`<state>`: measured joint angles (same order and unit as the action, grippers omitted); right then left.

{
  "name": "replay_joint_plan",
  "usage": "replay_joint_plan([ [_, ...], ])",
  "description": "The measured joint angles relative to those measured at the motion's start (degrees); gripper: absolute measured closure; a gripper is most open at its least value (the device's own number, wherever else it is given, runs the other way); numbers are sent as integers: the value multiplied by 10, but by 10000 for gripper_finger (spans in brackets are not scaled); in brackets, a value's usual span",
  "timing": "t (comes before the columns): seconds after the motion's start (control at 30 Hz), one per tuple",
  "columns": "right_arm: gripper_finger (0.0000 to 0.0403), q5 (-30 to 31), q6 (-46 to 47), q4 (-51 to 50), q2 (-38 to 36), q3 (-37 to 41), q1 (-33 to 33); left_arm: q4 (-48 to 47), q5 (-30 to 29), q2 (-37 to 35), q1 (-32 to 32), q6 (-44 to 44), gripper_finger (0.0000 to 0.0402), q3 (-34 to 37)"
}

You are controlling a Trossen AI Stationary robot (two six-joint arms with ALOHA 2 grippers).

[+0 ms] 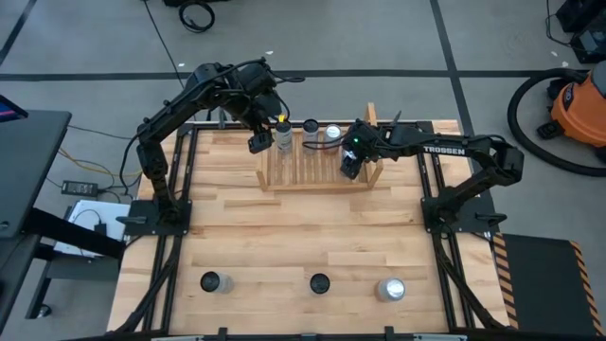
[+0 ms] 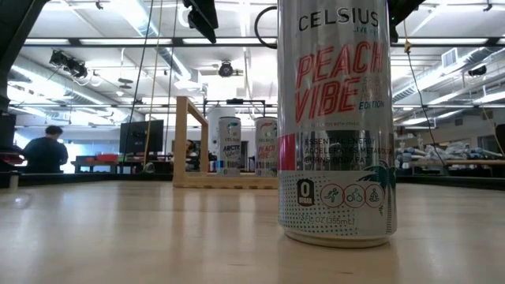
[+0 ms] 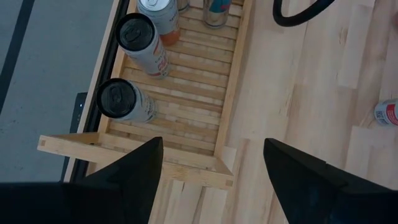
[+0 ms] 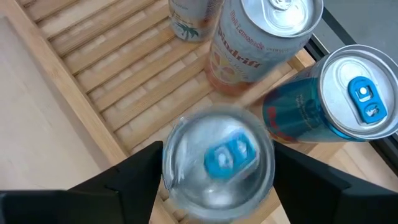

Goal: Place canned beverage on shelf
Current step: Put the blue soda can into the shelf

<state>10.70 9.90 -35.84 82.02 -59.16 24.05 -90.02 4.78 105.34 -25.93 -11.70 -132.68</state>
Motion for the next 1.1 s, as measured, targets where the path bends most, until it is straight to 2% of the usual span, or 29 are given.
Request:
replay_joint_plan([
  [0.33, 90, 0, 7, -3, 0, -2, 0, 0, 0, 0, 0, 0, 122, 0],
  [0.73, 82, 4, 9, -55, 2, -81, 1, 0, 0, 0, 0, 0, 122, 0],
  [0.93, 82, -33, 15, -69, 2, -107, 0, 0, 0, 0, 0, 0, 122, 0],
  [1.1, 89, -9, 139, -139, 2, -130, 0, 0, 0, 0, 0, 0, 122, 0],
])
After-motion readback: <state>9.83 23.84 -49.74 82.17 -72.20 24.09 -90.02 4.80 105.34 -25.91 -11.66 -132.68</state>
